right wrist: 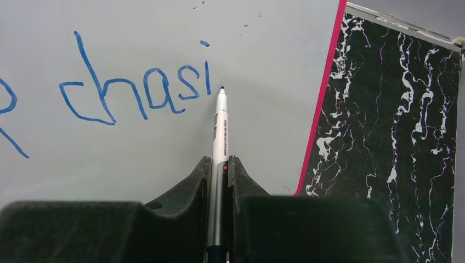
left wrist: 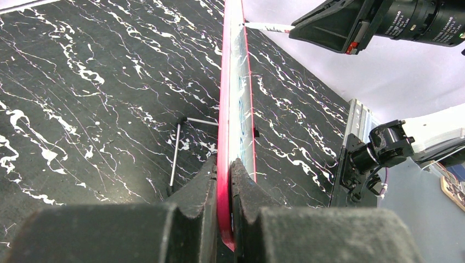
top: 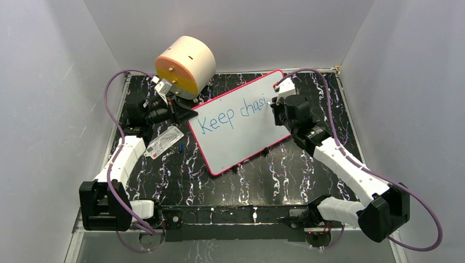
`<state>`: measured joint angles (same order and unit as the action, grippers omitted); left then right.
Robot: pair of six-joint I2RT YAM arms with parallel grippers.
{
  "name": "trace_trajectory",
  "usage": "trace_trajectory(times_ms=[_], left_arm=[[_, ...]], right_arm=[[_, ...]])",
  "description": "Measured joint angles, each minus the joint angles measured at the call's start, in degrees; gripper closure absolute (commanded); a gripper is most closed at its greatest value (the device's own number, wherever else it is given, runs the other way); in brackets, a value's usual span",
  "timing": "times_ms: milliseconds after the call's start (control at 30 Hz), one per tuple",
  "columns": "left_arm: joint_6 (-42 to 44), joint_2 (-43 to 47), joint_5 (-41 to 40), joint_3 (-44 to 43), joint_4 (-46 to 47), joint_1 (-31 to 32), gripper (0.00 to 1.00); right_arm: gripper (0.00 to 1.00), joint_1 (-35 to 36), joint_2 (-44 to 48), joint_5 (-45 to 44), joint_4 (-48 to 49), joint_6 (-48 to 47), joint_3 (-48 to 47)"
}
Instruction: Write a sentence on the whiteboard
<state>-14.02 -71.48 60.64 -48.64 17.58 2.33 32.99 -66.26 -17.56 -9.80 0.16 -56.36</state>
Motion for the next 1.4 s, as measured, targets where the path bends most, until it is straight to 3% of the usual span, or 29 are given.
trace_trajectory(times_ms=[833,1400], left_arm=[[0.0,0.0,-0.2,0.0,0.0,0.0,1.00],[-0.1,-0.2,-0.2,-0.1,0.0,0.0,1.00]], right_arm=[[1.00,-0.8,-1.8,1.1,3.3,0.0,-1.3],[1.00,-1.0,-1.2,1.2,-1.0,0.7,-0.8]])
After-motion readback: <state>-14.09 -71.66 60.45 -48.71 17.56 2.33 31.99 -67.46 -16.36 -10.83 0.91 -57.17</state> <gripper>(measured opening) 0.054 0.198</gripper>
